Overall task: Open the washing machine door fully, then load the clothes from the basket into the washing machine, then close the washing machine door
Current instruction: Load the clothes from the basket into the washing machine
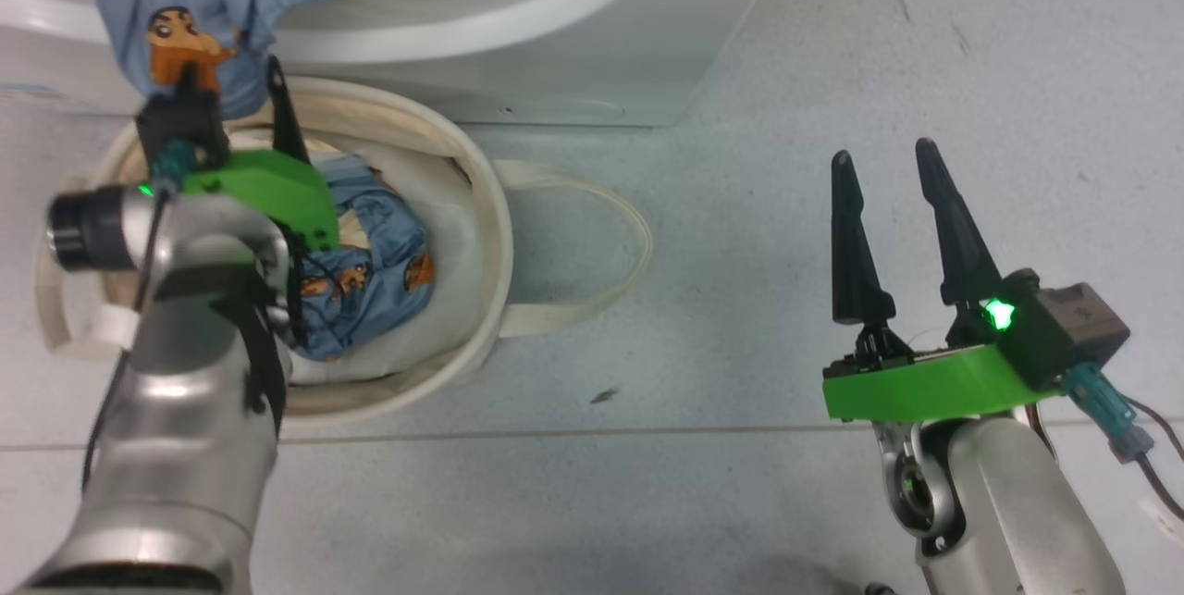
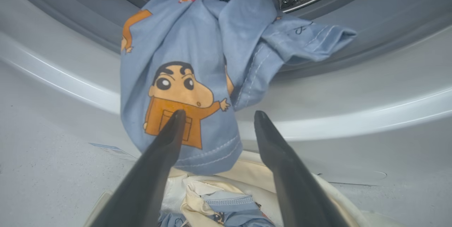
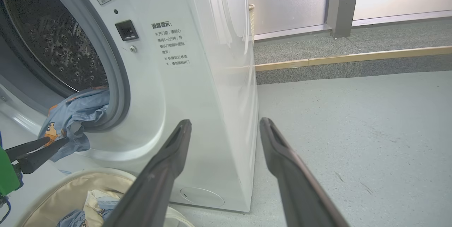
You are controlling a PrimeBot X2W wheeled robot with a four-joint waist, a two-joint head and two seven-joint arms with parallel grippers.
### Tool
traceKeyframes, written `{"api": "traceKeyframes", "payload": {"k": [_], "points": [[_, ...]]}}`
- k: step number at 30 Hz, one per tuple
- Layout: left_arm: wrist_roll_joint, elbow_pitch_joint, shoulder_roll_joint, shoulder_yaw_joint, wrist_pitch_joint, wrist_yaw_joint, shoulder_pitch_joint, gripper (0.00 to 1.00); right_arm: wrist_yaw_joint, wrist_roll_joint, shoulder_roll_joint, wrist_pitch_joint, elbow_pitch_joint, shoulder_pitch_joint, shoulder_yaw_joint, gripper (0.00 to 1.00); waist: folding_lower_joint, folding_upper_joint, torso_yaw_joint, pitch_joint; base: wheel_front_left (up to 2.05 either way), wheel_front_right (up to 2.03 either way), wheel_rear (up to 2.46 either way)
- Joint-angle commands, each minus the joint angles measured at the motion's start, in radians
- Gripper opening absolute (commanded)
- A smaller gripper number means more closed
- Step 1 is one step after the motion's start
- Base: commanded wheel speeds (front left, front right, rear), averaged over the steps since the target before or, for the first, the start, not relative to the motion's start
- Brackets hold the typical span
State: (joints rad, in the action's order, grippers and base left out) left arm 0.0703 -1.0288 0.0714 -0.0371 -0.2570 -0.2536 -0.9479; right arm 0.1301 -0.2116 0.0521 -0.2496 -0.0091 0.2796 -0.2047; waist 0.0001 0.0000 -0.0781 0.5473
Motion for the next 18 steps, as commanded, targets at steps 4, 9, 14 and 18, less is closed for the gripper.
{"api": "traceKeyframes", "payload": {"k": [4,9,14,18], "points": [[-0.007,-0.015,0.053,0.033,-0.005,-0.025,-0.07,1.0,0.001,-0.009,-0.002,-0.012,-0.038,0.013,-0.028,1.0,-0.0001,0.0,-0.023,0.038,0.0,0.0,0.0],[0.007,-0.096,0.063,0.047,-0.005,-0.045,-0.131,1.0,0.001,-0.007,-0.002,-0.012,-0.044,0.024,-0.036,1.0,-0.0001,0.0,-0.033,0.064,0.0,0.0,0.0],[0.021,-0.128,0.068,0.057,-0.005,-0.051,-0.193,1.0,0.001,-0.006,-0.002,-0.012,-0.053,0.032,-0.04,1.0,-0.0001,0.0,-0.039,0.094,0.0,0.0,0.0],[0.034,-0.125,0.069,0.066,-0.005,-0.049,-0.216,1.0,0.001,-0.004,-0.002,-0.012,-0.054,0.033,-0.043,1.0,-0.0001,0.0,-0.04,0.107,0.0,0.0,0.0]]}}
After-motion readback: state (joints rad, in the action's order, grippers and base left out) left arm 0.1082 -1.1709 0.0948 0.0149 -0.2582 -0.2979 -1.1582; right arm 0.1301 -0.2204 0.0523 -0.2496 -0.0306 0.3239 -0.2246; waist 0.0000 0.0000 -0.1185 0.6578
